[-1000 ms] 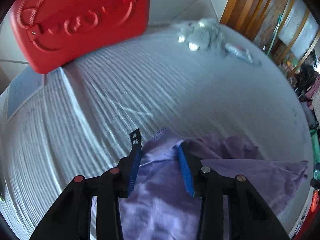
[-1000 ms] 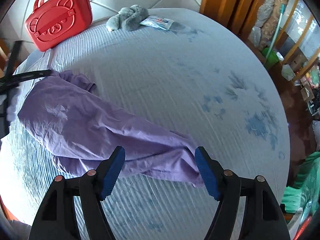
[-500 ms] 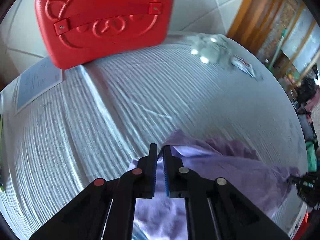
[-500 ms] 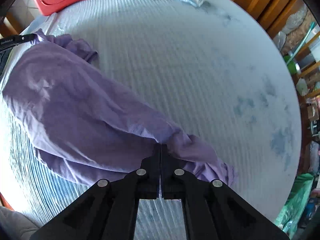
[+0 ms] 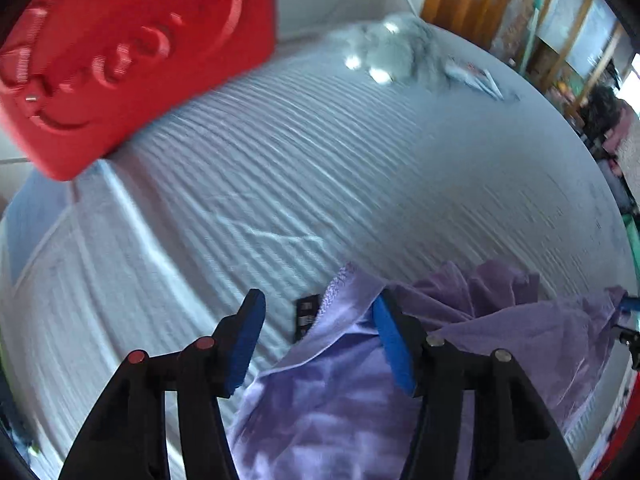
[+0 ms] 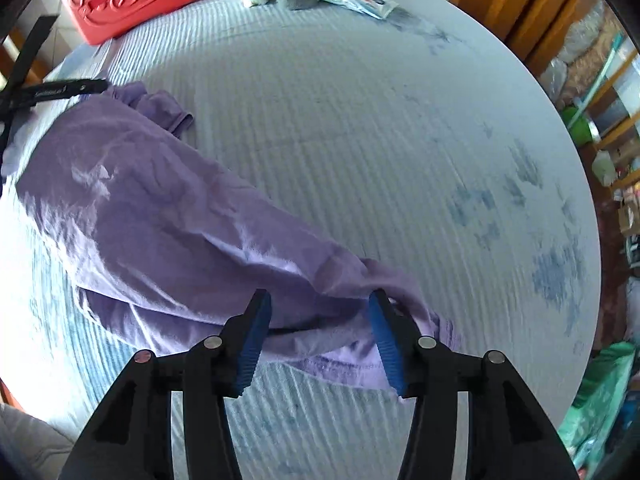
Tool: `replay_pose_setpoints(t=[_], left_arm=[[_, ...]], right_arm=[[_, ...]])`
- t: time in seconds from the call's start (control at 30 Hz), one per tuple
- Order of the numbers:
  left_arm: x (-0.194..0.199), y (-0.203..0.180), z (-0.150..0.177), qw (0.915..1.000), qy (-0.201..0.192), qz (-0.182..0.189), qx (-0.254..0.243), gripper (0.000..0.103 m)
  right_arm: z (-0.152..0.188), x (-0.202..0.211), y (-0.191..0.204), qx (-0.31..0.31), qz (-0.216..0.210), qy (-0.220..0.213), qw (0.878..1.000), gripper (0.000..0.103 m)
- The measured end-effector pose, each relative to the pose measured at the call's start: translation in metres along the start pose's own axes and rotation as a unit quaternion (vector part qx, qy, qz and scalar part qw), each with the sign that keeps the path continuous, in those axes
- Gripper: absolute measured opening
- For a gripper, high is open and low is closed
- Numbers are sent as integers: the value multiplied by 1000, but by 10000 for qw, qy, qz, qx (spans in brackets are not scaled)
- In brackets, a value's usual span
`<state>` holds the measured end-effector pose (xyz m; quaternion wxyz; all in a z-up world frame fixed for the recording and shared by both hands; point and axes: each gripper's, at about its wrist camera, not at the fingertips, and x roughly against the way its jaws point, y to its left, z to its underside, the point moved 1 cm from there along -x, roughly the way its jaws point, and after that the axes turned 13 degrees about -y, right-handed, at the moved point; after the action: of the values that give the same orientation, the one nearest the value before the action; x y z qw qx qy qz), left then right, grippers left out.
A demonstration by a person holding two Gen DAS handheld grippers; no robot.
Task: Fold clothes
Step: 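Lift and shake the T-shirt out with both grippers, spreading it flat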
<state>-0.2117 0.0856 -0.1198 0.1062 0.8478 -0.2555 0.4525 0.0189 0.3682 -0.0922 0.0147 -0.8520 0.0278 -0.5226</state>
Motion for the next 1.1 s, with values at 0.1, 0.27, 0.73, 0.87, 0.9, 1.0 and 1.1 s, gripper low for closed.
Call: replay_pose_setpoints(t=[0.1, 0.27, 0.73, 0.87, 0.9, 1.0, 1.1], left_arm=[[-4, -10, 2, 9998, 52, -109, -155, 5], [29, -9, -1, 9985, -399, -368, -20, 4], [258, 58, -52, 9467, -2818, -1291, 881, 4], [295, 57, -9, 9419, -2971, -1287, 889, 4], [294, 56, 8, 9450, -2866, -1294, 894, 4], [260, 51, 70, 9629, -2105, -1350, 1013, 4], [210, 57, 131, 9752, -1220, -1062, 1513, 5]], right_arm=[[-9, -13, -1, 114, 54, 14, 9999, 51], [-6, -28, -3, 129, 19, 252, 9996, 7], [-125, 166, -5, 221, 614, -3119, 9479, 4], [-105, 194, 15, 257, 423, -3432, 9379, 4], [-97, 195, 20, 268, 358, -3388, 9398, 4], [-55, 163, 28, 210, -36, -2697, 9627, 4], [-5, 109, 37, 135, -324, -1693, 9849, 2]])
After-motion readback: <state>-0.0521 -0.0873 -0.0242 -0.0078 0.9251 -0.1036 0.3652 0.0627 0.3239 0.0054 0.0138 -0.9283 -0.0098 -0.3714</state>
